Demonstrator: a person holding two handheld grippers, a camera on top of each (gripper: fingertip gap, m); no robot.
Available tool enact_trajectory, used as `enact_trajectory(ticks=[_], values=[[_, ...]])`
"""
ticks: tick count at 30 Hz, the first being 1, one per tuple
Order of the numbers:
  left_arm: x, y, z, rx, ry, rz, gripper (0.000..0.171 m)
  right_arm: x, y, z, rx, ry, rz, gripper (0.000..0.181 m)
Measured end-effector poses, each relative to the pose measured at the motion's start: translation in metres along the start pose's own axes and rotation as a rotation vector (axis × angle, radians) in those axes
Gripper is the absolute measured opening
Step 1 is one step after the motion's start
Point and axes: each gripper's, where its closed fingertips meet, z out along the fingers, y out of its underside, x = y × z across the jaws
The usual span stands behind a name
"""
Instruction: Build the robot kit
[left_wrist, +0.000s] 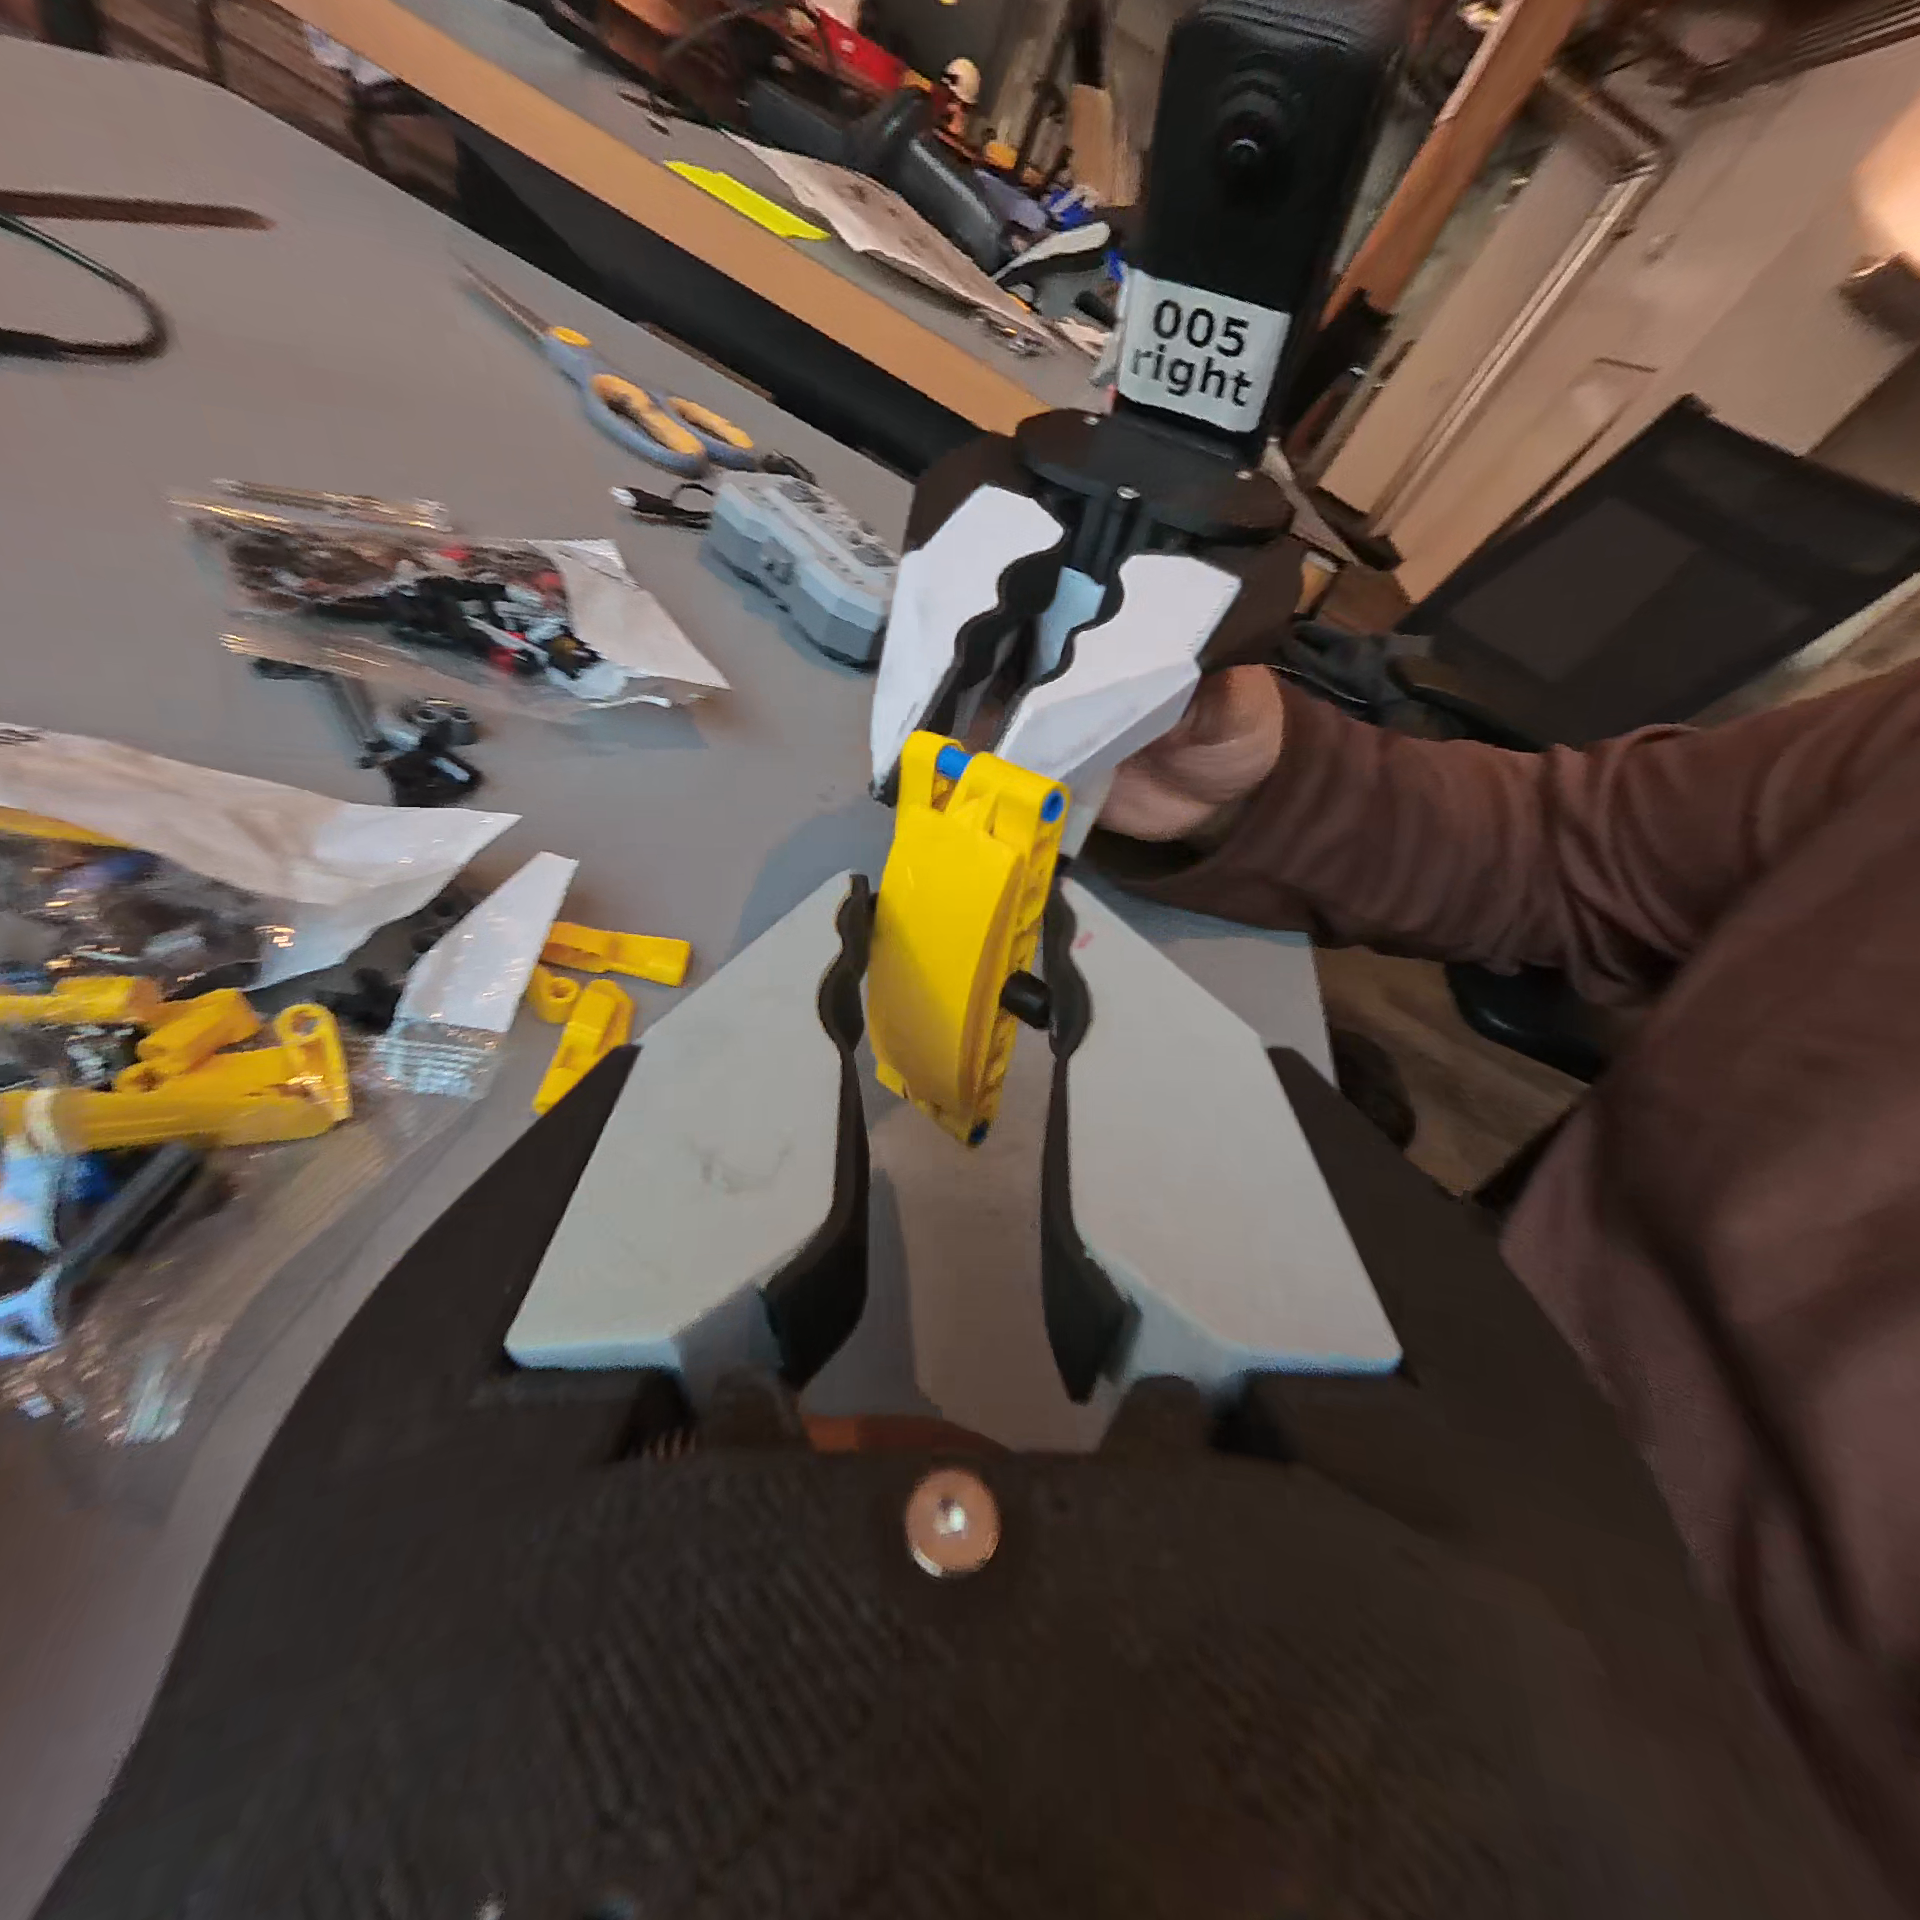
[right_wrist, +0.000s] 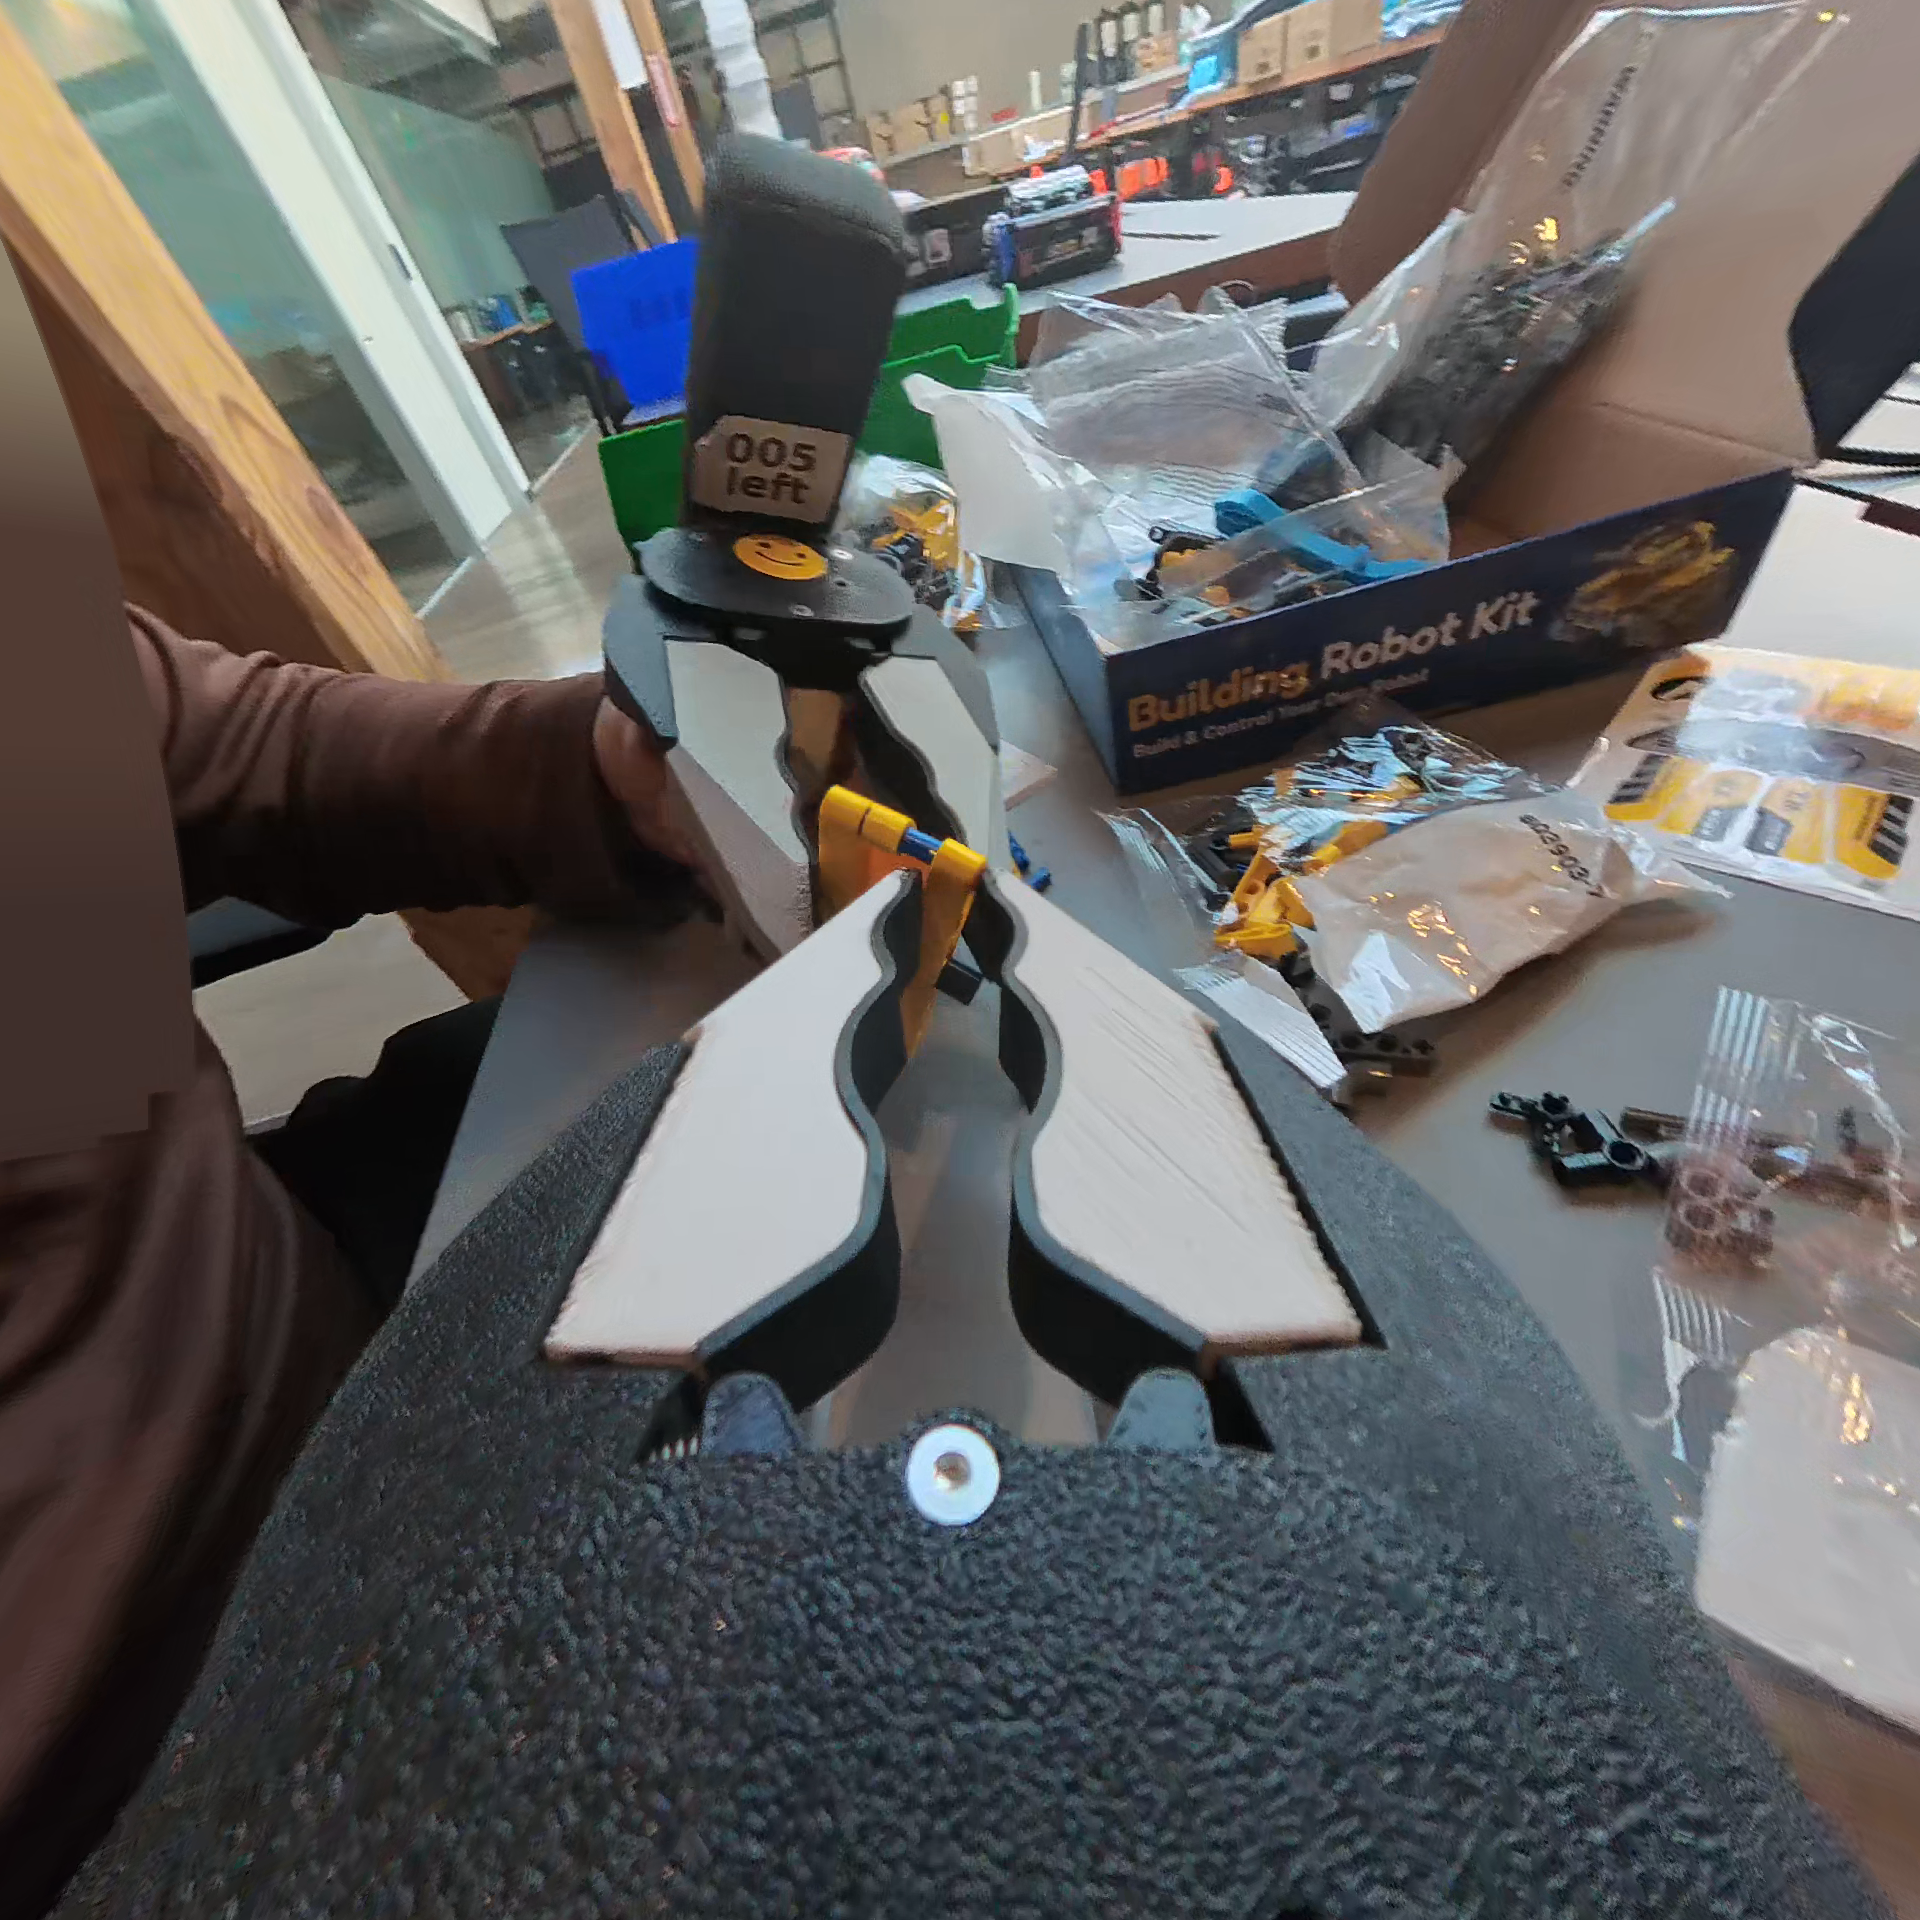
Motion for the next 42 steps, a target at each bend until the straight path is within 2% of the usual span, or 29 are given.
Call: enact_trajectory(ticks=[6, 9, 11, 14, 17, 22, 25, 27, 28, 31, 34, 36, 38, 42], values=[[-0.017, 0.001, -0.004, -0.026, -0.161, 0.123, 0.024, 0.014, 0.005, 0.002, -0.002, 0.077, 0.066, 0.010], [-0.015, 0.001, -0.005, -0.028, -0.170, 0.169, 0.023, 0.012, 0.005, 0.002, 0.004, 0.057, 0.083, 0.009], [-0.006, 0.000, -0.005, -0.010, -0.093, 0.135, 0.023, 0.005, 0.002, 0.000, 0.011, 0.014, 0.059, 0.009], [0.022, -0.007, -0.008, 0.045, 0.149, -0.041, 0.023, -0.014, -0.010, -0.006, 0.059, -0.097, -0.010, 0.012], [0.038, -0.016, -0.014, 0.096, 0.347, -0.220, 0.023, -0.029, -0.020, -0.010, 0.125, -0.226, 0.054, 0.013], [0.042, -0.016, -0.014, 0.107, 0.435, -0.338, 0.023, -0.032, -0.022, -0.012, 0.140, -0.281, 0.107, 0.011], [0.036, -0.017, -0.012, 0.114, 0.397, -0.339, 0.023, -0.028, -0.021, -0.012, 0.141, -0.280, 0.149, 0.010], [0.025, -0.018, -0.012, 0.132, 0.323, -0.317, 0.022, -0.022, -0.020, -0.011, 0.146, -0.257, 0.175, 0.009], [0.017, -0.018, -0.012, 0.136, 0.259, -0.281, 0.020, -0.017, -0.018, -0.011, 0.139, -0.231, 0.179, 0.008], [-0.007, -0.018, -0.015, 0.123, 0.031, -0.112, 0.030, -0.006, -0.011, -0.011, 0.098, -0.164, 0.161, 0.008], [-0.012, -0.015, -0.016, 0.082, -0.080, 0.045, 0.021, 0.000, -0.004, -0.009, 0.060, -0.121, 0.155, 0.008], [-0.011, -0.012, -0.013, 0.065, -0.097, 0.079, 0.021, -0.002, 0.003, -0.005, 0.023, -0.134, 0.172, 0.008], [-0.007, -0.008, -0.011, 0.046, -0.059, 0.068, 0.008, -0.003, 0.008, -0.002, -0.008, -0.139, 0.179, 0.008], [-0.006, -0.005, -0.011, 0.029, -0.046, 0.076, 0.007, -0.004, 0.010, -0.001, -0.028, -0.143, 0.182, 0.007]])
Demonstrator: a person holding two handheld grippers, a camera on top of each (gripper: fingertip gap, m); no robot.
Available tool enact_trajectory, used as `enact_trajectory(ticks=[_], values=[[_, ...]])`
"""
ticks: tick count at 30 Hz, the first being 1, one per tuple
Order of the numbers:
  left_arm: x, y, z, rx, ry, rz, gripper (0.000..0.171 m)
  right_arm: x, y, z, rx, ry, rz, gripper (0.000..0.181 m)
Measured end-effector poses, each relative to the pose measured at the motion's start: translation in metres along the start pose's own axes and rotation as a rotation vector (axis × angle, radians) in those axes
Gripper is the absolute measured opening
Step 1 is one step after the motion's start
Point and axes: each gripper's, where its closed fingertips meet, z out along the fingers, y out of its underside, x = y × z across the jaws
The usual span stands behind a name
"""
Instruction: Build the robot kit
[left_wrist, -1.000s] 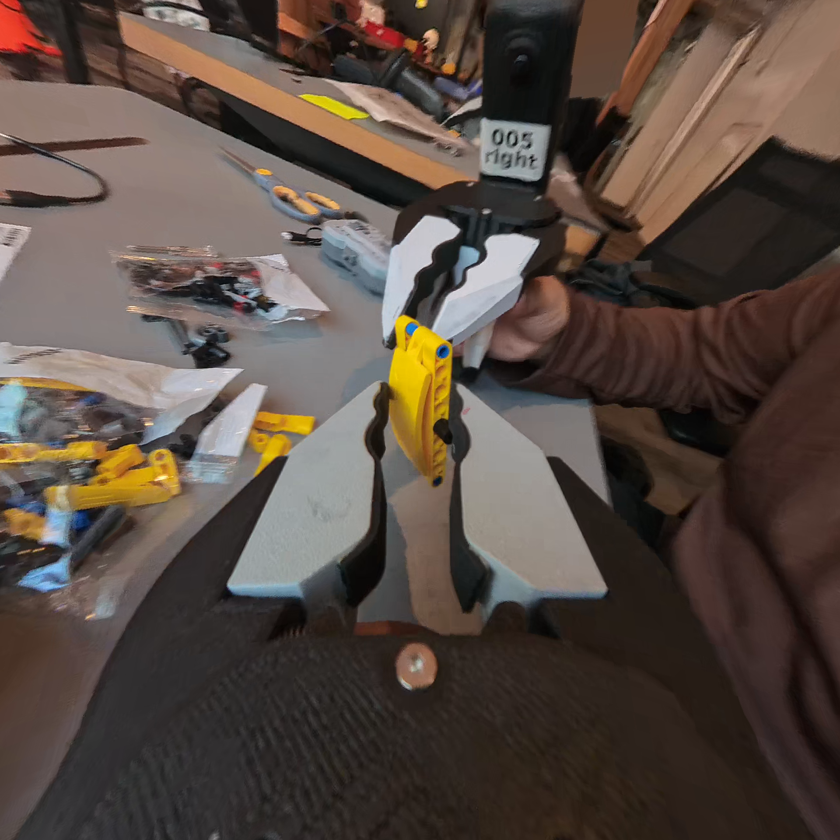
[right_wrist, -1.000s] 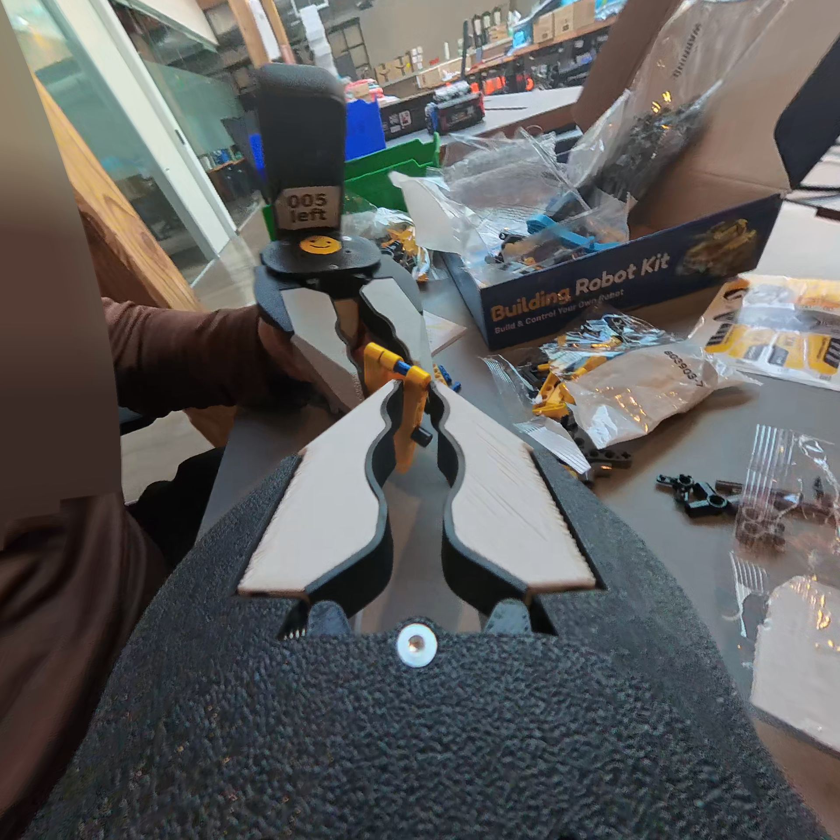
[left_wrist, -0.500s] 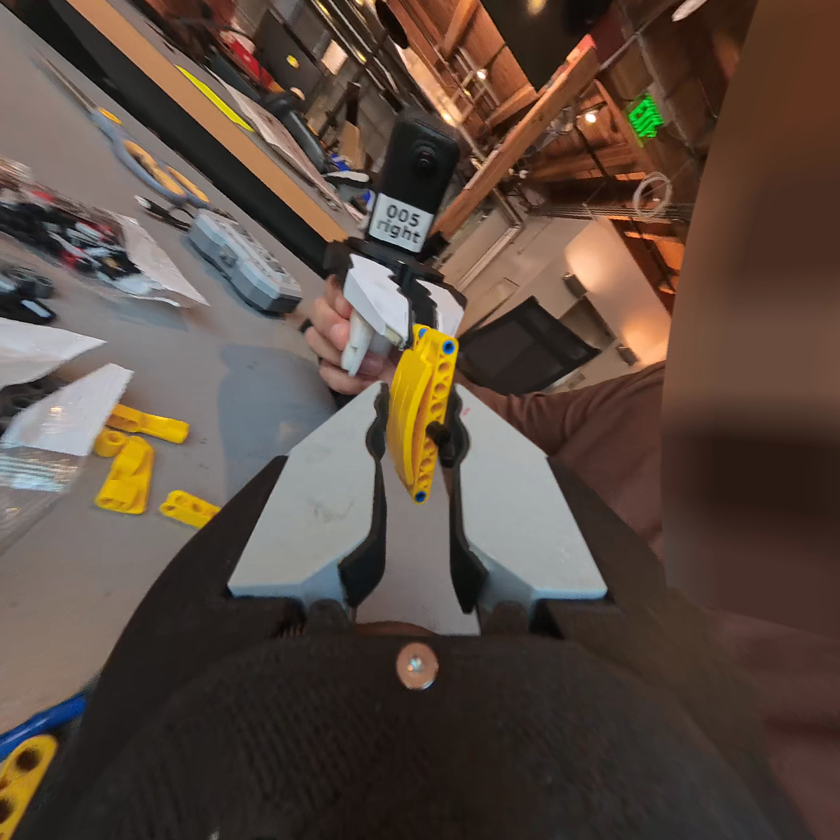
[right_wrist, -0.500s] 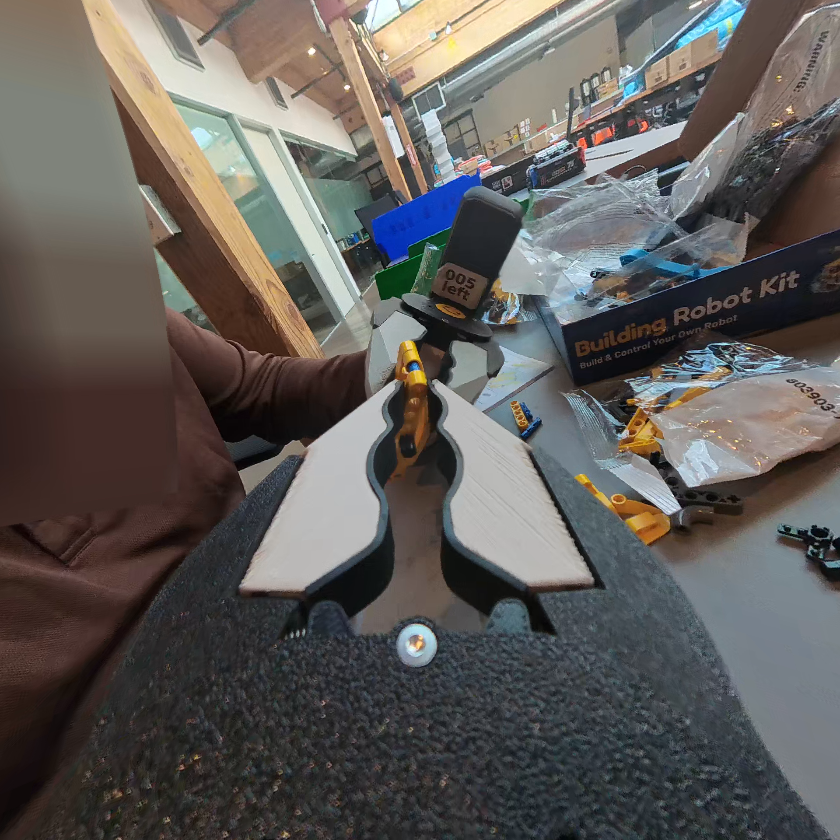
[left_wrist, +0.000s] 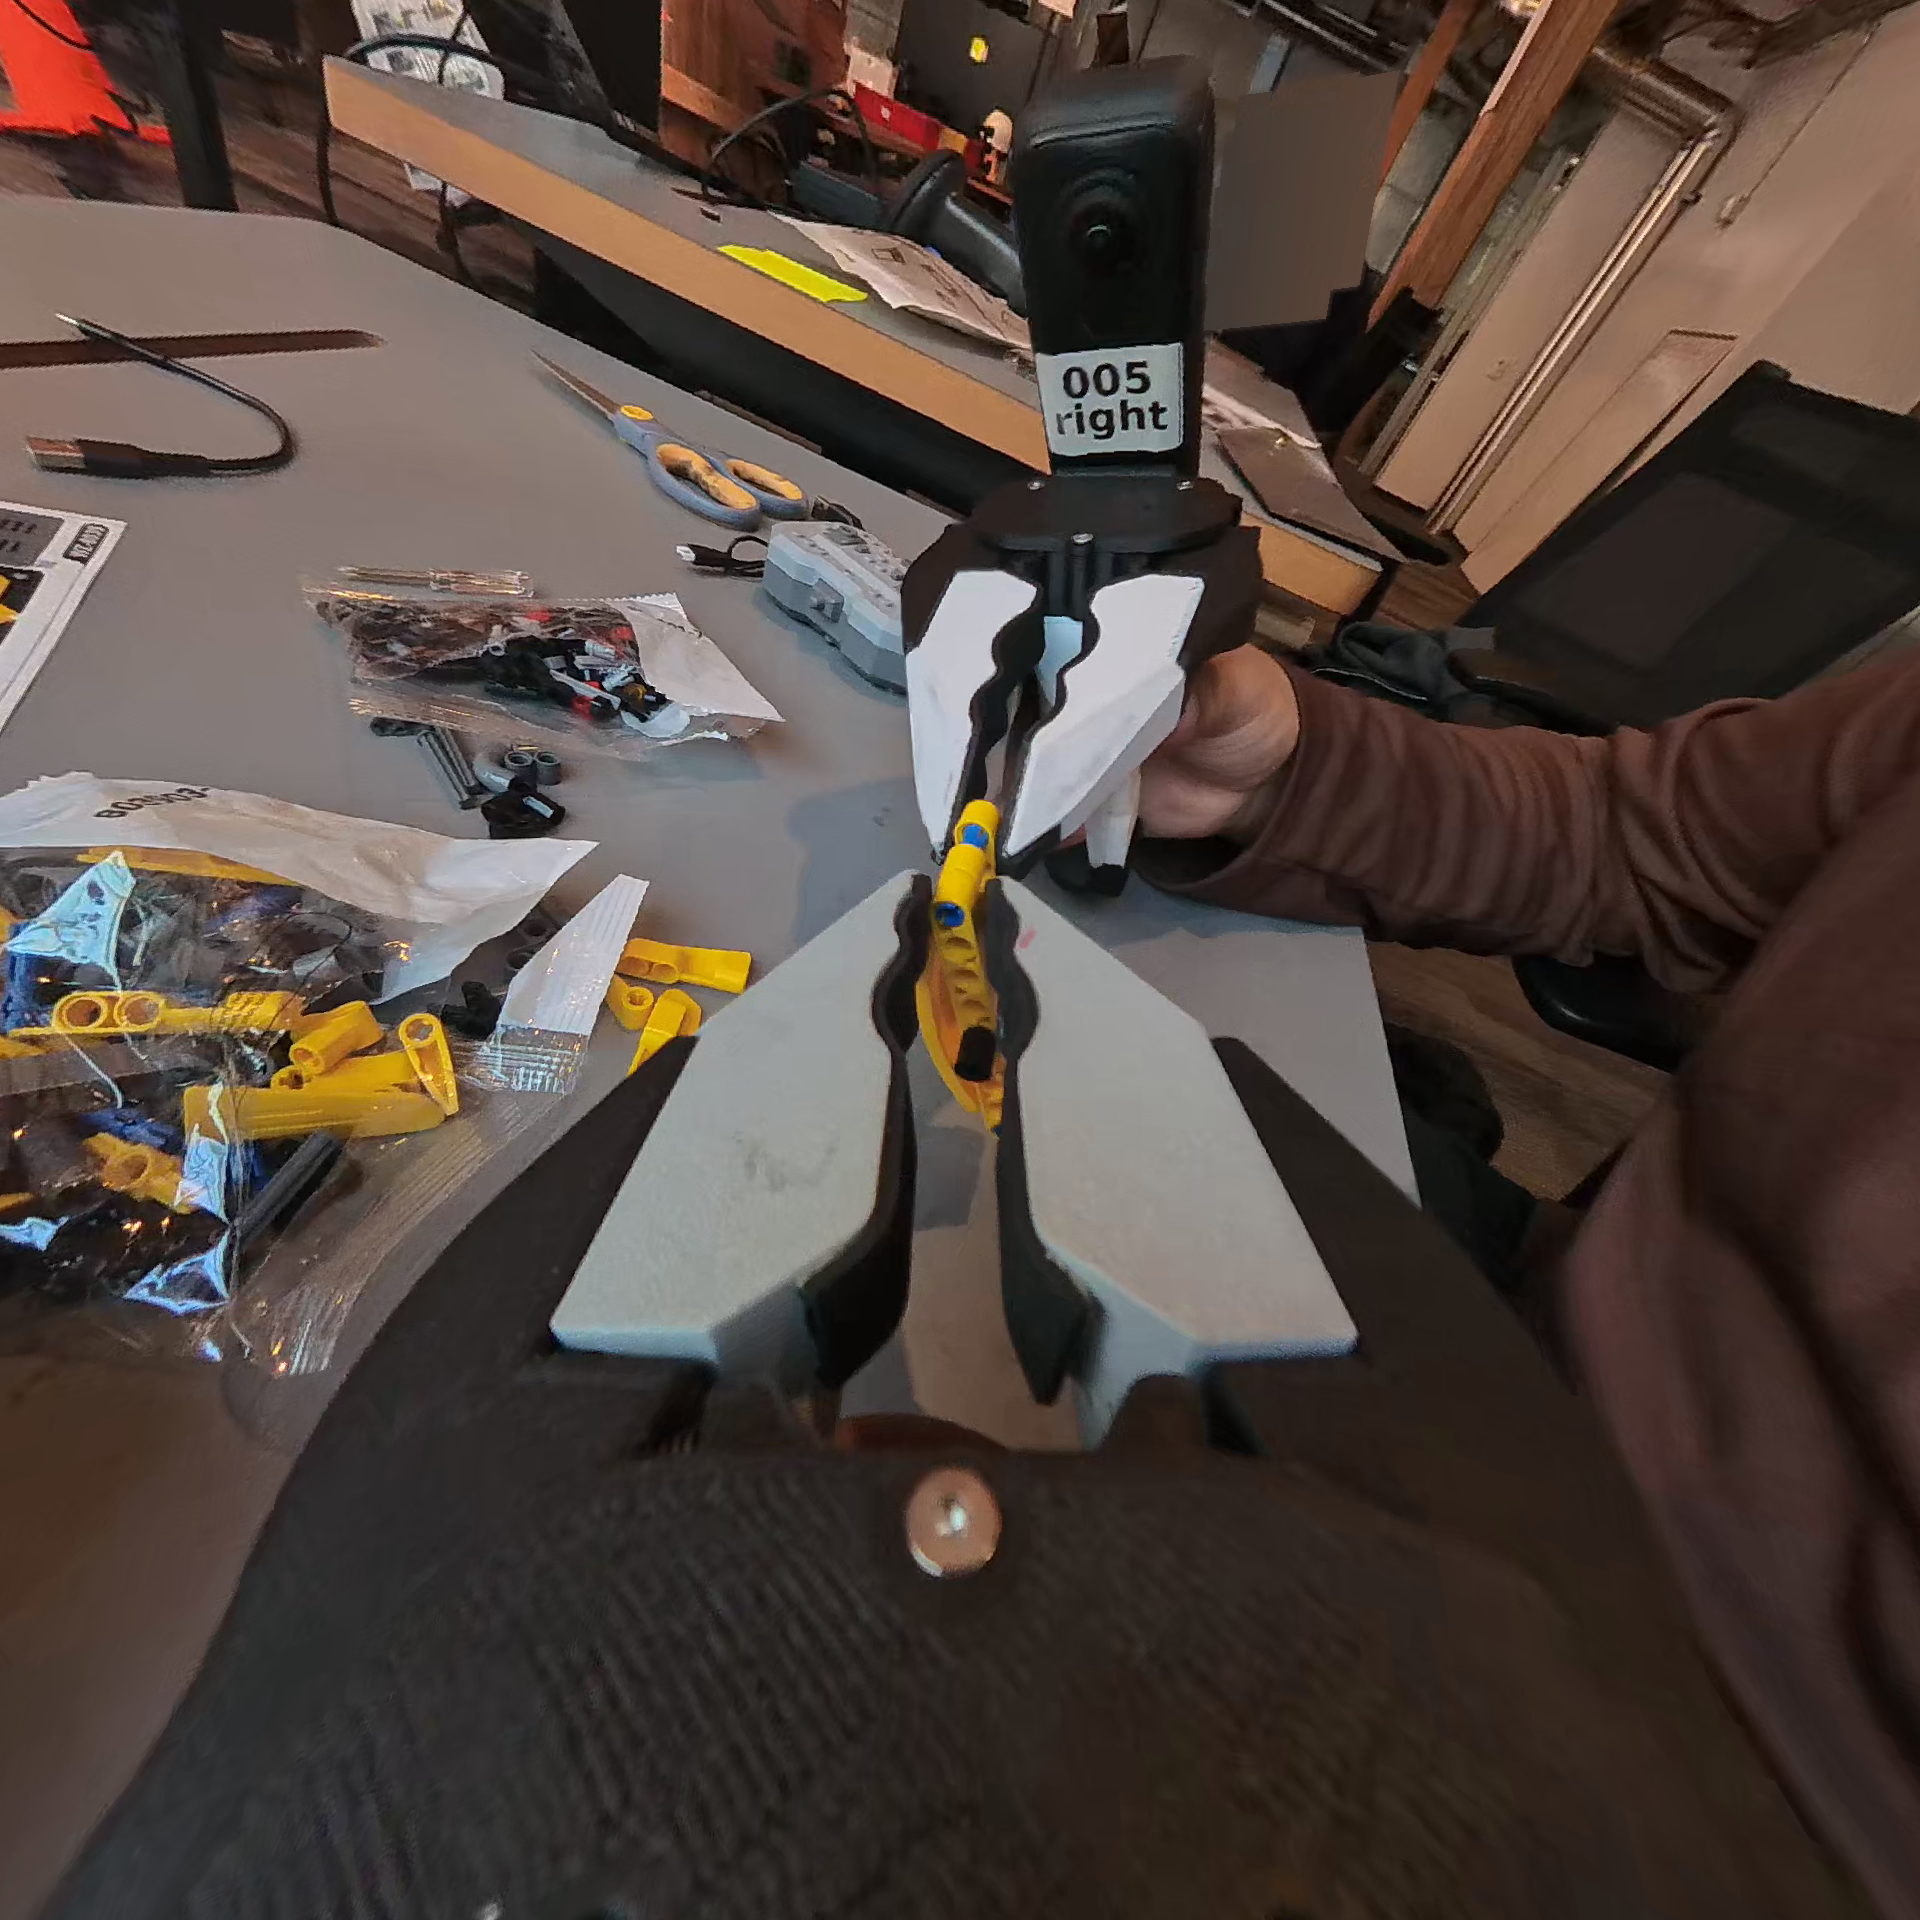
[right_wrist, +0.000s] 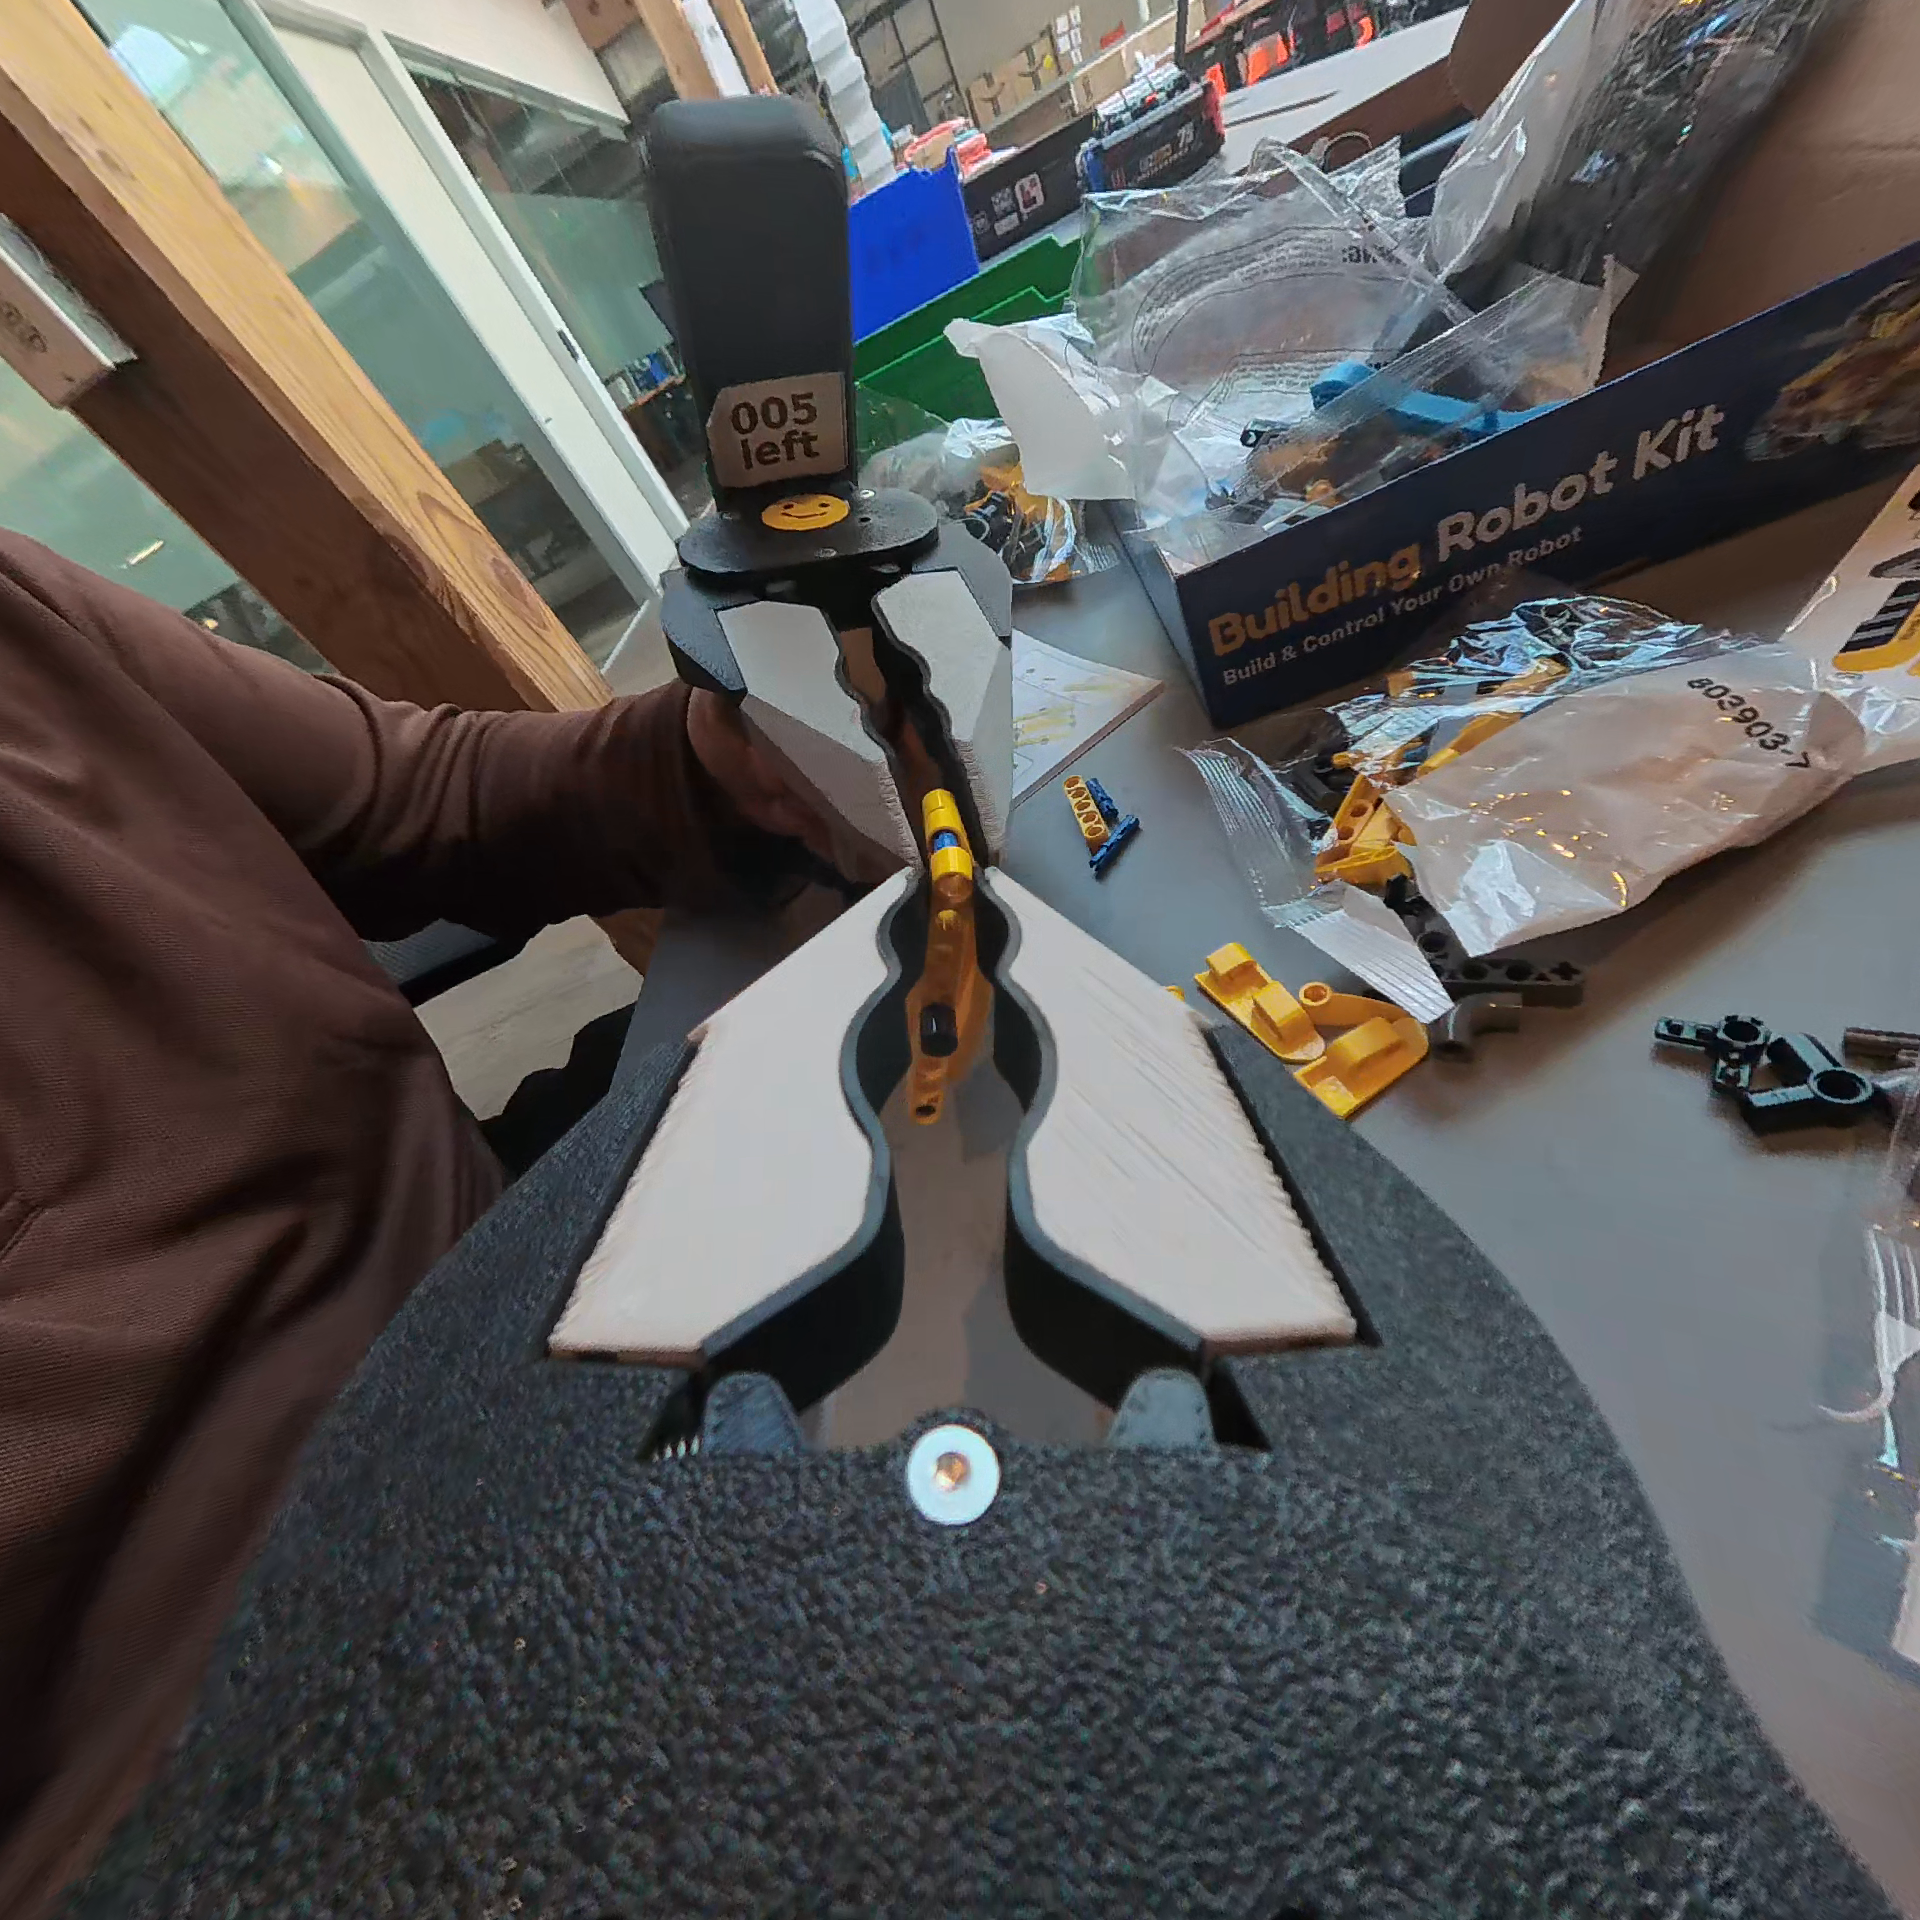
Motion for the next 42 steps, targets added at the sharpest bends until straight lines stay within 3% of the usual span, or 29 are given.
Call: enact_trajectory(ticks=[7, 13, 17, 22, 27, 42], values=[[-0.001, 0.011, -0.002, -0.086, -0.014, 0.055, 0.007, 0.002, 0.009, 0.005, -0.055, 0.015, 0.025, 0.007], [0.004, 0.009, -0.004, -0.073, -0.003, 0.081, 0.006, 0.007, 0.005, -0.001, 0.006, 0.005, 0.128, 0.005], [0.002, 0.013, 0.002, -0.088, 0.012, 0.010, 0.006, -0.001, 0.010, 0.001, -0.056, 0.007, 0.002, 0.006], [0.002, 0.016, 0.000, -0.116, -0.012, 0.062, 0.007, -0.002, 0.011, 0.003, -0.060, -0.036, 0.061, 0.006], [0.005, 0.028, -0.001, -0.196, -0.002, 0.112, 0.006, -0.006, 0.023, 0.007, -0.154, -0.073, 0.043, 0.007], [0.000, 0.028, 0.000, -0.191, -0.029, 0.091, 0.006, 0.000, 0.019, -0.001, -0.115, -0.065, 0.088, 0.008]])
